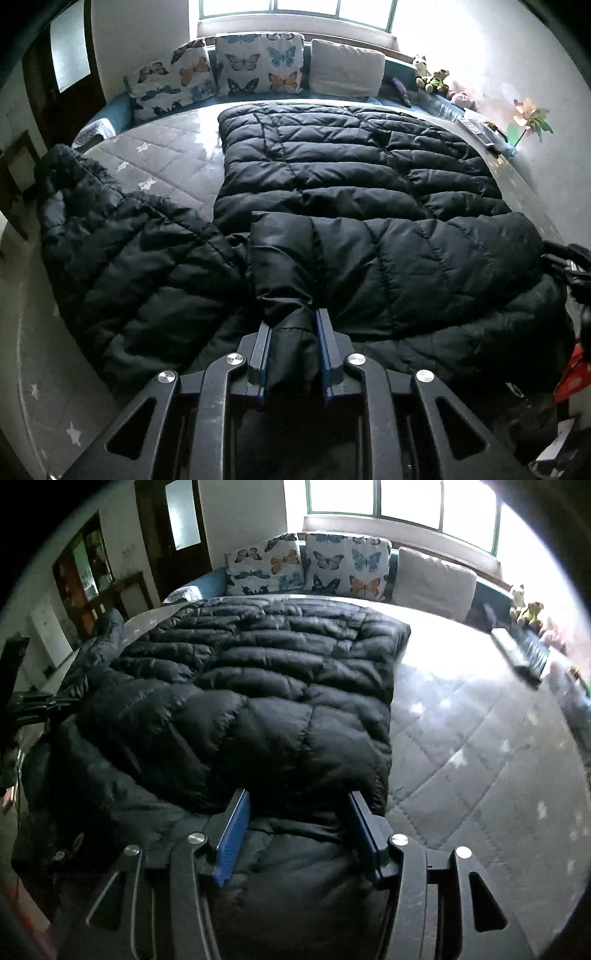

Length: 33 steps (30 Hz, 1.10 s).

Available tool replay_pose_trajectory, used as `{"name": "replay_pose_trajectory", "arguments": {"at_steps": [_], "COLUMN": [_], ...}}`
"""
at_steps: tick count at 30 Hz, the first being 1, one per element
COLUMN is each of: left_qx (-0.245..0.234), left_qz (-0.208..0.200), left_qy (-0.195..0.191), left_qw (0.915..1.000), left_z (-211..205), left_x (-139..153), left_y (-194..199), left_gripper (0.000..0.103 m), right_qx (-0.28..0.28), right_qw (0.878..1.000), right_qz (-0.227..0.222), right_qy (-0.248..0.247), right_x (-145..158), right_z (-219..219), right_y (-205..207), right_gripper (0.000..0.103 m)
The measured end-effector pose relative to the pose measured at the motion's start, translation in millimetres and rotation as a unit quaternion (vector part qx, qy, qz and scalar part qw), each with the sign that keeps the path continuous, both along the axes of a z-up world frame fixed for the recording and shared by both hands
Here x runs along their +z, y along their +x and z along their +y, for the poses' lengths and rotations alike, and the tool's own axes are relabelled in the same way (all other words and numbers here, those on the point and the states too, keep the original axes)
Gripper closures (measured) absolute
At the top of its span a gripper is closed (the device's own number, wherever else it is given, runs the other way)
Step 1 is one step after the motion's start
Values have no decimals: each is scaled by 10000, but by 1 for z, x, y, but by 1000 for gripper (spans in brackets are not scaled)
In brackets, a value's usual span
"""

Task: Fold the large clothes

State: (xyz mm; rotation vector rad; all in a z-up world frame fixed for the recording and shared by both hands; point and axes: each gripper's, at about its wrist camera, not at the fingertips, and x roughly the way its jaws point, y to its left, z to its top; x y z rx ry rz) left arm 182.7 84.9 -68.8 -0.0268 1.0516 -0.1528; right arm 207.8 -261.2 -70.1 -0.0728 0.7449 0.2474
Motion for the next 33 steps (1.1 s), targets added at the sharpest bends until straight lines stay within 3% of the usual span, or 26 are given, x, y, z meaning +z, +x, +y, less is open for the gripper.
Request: {"name": "replay_pose_trajectory", "arguments": {"at_steps": [4,7,10,13,17,18,23,27,30,33], "left_qx": [37,44,30,56,665,809,1768,2405,2786,3084], "left_qz": [65,96,70,-139,-618,-671,-940,-928,-820,-718], "left_qy": [-101,-86,-136,-491,-617,-637,-723,-1095,-1330,-1626], "left_qw": [9999,9999,9999,9987,9940,9924,9771,9600,9476,9345], "left_z": [4,3,4,19,61,71,139,191,222,252], "left_x": [-7,-5,14,37,69,73,89,79,62,46], "left_y": [1,0,-9,-23,-32,-32,-13,11,24,41], "left_gripper": [75,73,72,72,68,63,41,28,27,27], "right_qx": [353,441,451,483,430,428,779,1089,1071,1072], "right_qw": [9991,9985,9983,9979,9979,9980,9965,9935,9922,9922], "right_qz": [-41,319,329,372,425,416,204,338,603,621], "right_qy": [225,-54,-146,-209,-226,-191,220,16,-189,-139], "right_x": [7,-19,-23,-21,-18,-13,13,1,-23,-22], "right_z": [15,25,27,28,28,28,50,79,88,86], "right_y": [0,14,14,11,13,13,8,16,26,27], "right_gripper": [44,44,44,44,44,44,44,44,44,44]}}
